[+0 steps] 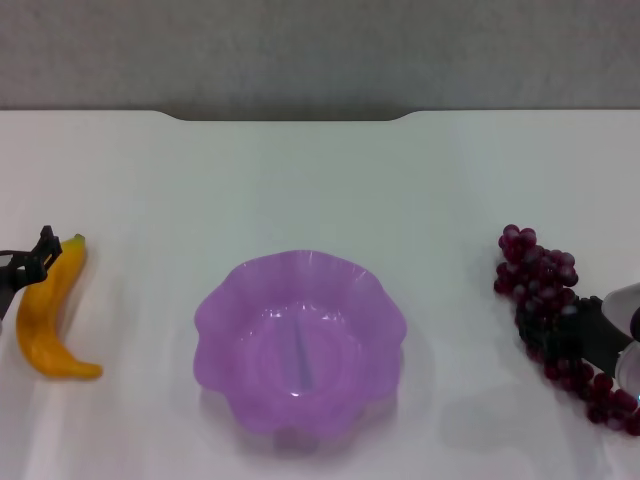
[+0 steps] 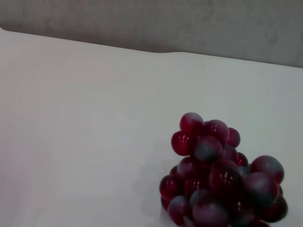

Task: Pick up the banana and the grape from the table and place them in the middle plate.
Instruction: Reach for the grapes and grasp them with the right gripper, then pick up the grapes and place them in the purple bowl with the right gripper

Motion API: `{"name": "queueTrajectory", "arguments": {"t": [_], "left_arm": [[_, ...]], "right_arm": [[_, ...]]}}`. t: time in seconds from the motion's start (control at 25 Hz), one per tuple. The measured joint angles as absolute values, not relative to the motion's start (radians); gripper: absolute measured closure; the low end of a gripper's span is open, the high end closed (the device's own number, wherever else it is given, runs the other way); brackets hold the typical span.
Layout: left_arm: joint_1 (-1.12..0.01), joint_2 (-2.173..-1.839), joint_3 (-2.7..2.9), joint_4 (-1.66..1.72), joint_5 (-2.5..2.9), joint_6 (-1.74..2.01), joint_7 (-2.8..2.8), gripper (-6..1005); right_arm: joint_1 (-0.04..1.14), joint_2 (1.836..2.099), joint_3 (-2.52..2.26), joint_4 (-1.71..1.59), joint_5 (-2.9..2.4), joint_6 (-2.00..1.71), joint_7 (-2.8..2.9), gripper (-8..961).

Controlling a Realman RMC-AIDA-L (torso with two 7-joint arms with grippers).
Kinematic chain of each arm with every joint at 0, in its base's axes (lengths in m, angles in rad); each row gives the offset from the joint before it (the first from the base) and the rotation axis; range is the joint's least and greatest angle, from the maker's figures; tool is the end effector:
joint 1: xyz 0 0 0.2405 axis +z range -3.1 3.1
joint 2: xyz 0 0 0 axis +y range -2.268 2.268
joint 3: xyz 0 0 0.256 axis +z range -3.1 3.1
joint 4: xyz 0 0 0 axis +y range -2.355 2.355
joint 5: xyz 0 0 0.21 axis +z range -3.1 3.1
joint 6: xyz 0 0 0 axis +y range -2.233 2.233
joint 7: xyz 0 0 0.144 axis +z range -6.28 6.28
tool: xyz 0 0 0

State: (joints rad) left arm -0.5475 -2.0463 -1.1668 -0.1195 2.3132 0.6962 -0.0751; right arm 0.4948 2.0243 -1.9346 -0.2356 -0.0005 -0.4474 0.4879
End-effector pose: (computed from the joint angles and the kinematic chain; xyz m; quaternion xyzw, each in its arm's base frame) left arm -0.3774 0.3693 0.0017 -0.6480 -0.3750 -0.1552 0.6444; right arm 0.3711 0.3488 -0.0548 -0.8054 0.3498 0.0533 0.4756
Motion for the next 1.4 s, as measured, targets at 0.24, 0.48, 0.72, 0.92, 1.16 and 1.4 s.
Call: {"name": "queueTrajectory", "arguments": {"t": [0.24, 0.48, 0.72, 0.92, 1.16, 1.4], "left_arm": [[-0.547, -2.046, -1.165, -0.12, 2.313, 0.696, -0.075, 131], [-0.546, -2.046, -1.163, -0.12, 2.313, 0.696, -0.075, 131], [-0.546, -2.046, -1.163, -0.12, 2.314, 0.697, -0.075, 132], [-0.546, -2.046, -1.163, -0.12, 2.314, 0.697, -0.075, 132], [-0.546, -2.046, -1.164, -0.12, 2.313, 0.697, -0.075, 133], [-0.546, -2.046, -1.163, -0.12, 2.313, 0.697, -0.075, 133]], "right_arm": [[0.499, 2.023, -1.934, -0.236, -0.001, -0.446, 0.488, 244], [0.501, 2.023, -1.934, -0.236, -0.001, -0.446, 0.488, 287], [0.5, 2.023, -1.927, -0.237, 0.0, -0.446, 0.485, 315], [0.502, 2.022, -1.925, -0.238, 0.0, -0.449, 0.484, 358], [0.504, 2.022, -1.925, -0.238, 0.0, -0.497, 0.479, 405], [0.504, 2.021, -1.924, -0.238, 0.0, -0.513, 0.478, 490]]}}
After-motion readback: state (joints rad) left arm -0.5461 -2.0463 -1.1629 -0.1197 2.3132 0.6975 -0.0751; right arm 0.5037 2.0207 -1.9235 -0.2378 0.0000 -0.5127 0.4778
